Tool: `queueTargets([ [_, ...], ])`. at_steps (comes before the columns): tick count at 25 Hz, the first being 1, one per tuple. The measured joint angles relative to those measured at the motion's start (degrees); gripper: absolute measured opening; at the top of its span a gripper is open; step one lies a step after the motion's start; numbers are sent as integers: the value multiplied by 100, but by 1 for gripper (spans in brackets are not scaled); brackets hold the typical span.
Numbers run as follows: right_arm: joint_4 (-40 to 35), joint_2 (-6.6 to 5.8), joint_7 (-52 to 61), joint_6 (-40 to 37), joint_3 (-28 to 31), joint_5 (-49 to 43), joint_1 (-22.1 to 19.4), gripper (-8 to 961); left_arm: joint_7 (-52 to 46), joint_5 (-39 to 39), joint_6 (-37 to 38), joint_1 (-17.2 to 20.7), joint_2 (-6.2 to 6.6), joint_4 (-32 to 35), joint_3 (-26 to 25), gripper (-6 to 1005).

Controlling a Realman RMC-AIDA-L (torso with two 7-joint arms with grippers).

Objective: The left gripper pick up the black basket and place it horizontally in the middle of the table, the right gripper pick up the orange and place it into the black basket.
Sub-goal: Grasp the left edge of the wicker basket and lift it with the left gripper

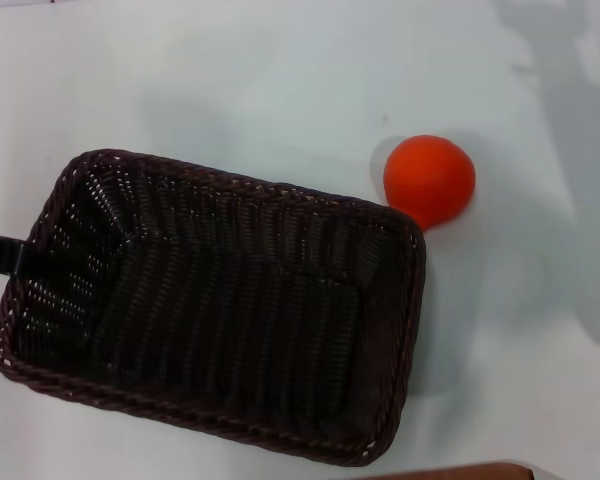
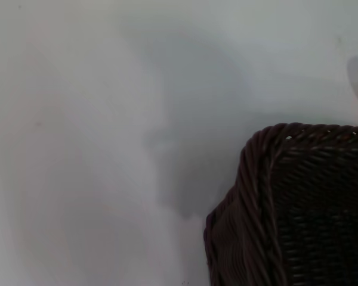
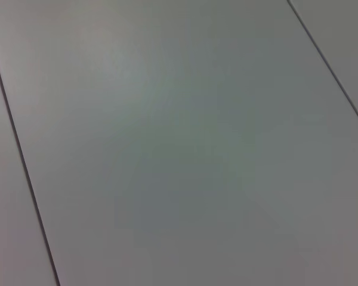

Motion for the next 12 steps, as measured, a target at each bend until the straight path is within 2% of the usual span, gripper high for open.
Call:
queueTargets([
  [4,-12,0,0,0,0,0,0,942,-14,-45,-25,9,-6,0,-100,183],
  [8,-20,0,0,-8,-1,0,0,942,-36,-319,-72,26,-16,-1,-379,175],
  [12,-22,-5,0,-18,-3,0,-5,942,-105,-825,-117,24,-16,19,-862,173],
])
